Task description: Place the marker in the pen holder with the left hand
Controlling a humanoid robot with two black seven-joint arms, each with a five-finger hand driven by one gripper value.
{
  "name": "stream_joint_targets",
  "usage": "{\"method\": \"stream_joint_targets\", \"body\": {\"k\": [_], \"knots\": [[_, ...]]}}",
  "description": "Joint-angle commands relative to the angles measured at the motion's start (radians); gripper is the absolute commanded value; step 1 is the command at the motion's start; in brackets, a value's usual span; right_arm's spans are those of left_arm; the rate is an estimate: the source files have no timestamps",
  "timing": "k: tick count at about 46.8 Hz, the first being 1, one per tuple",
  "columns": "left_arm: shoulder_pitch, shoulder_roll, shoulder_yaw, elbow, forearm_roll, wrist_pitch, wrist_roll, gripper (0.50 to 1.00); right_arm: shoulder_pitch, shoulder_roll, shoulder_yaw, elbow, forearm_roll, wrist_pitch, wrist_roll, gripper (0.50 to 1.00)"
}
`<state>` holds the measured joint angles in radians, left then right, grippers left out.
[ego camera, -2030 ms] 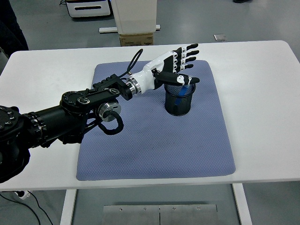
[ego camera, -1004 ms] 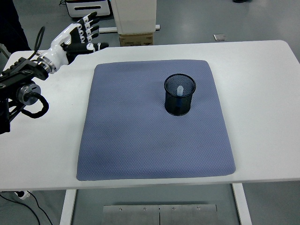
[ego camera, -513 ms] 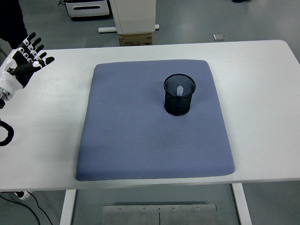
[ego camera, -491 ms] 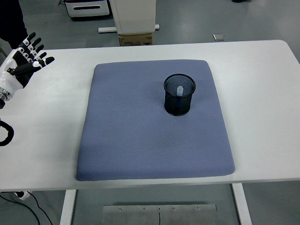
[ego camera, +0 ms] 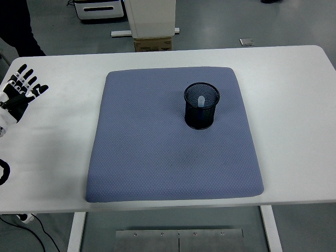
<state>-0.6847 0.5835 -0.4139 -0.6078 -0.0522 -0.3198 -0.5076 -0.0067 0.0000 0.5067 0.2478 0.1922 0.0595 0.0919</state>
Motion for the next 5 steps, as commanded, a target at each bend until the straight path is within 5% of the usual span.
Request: {"method": "stream_joint_targets", "body": {"k": [1,5], "knots": [[0.005,0.002,0.0,0.0,0.0,-0.001,0.0,1.0,-0.001,0.0,0.001,0.001,0.001,0.002,0.0,1.0],[0.01,0.002,0.0,0.0,0.0,-0.001,0.0,1.0,0.004,0.0,0.004,0.001,0.004,0.002,0.002,1.0]]}}
